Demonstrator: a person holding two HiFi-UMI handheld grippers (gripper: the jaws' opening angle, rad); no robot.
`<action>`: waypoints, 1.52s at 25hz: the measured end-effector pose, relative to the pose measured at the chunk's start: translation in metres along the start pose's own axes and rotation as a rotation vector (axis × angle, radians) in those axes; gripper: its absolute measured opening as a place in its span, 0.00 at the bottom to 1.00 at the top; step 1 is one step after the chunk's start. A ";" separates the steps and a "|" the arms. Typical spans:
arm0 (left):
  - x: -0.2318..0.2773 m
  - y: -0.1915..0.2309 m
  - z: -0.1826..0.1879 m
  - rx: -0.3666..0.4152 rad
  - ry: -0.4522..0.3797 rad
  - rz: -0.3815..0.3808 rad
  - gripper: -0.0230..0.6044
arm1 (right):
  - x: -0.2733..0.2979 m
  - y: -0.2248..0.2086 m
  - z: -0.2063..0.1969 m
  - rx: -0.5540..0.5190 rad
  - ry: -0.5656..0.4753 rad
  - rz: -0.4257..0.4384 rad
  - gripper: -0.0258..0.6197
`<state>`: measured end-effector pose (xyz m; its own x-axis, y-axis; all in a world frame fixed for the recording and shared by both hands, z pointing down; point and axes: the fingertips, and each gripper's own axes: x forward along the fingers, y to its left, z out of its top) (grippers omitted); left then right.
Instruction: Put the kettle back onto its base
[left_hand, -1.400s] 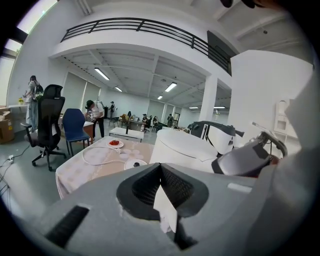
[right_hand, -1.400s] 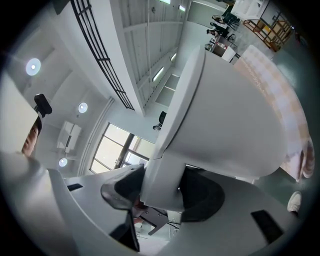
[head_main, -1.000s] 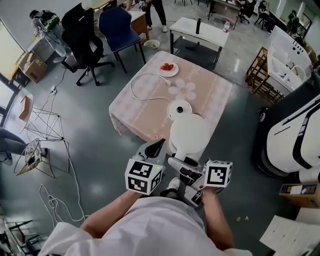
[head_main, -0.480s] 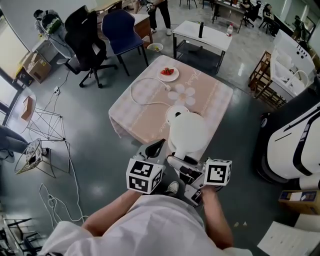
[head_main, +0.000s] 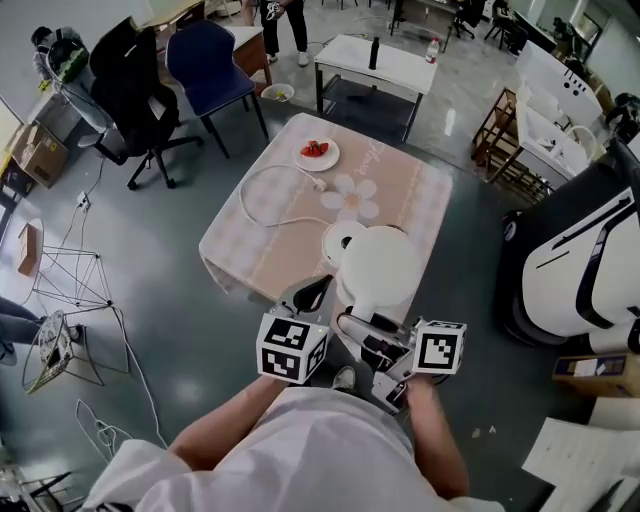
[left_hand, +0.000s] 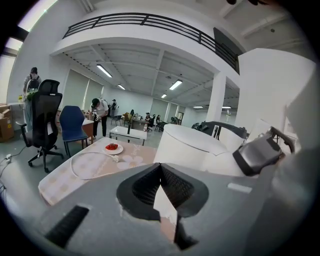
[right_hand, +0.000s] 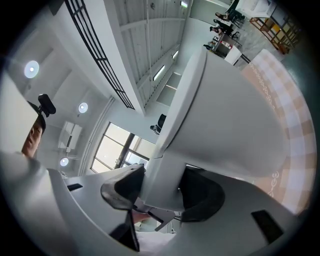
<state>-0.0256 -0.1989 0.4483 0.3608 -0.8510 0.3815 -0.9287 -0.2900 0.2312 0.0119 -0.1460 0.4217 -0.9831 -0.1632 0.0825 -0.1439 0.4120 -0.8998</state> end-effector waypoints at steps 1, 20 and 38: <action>0.004 0.006 0.002 0.000 0.002 -0.011 0.05 | 0.005 -0.002 0.004 0.004 -0.011 -0.008 0.36; 0.062 0.082 0.040 0.059 0.015 -0.180 0.04 | 0.082 -0.039 0.066 -0.003 -0.151 -0.101 0.36; 0.098 0.123 0.052 0.064 0.052 -0.244 0.04 | 0.111 -0.072 0.095 0.034 -0.239 -0.146 0.36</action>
<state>-0.1087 -0.3406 0.4674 0.5771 -0.7292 0.3678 -0.8167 -0.5123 0.2656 -0.0760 -0.2786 0.4550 -0.8972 -0.4271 0.1128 -0.2744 0.3386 -0.9000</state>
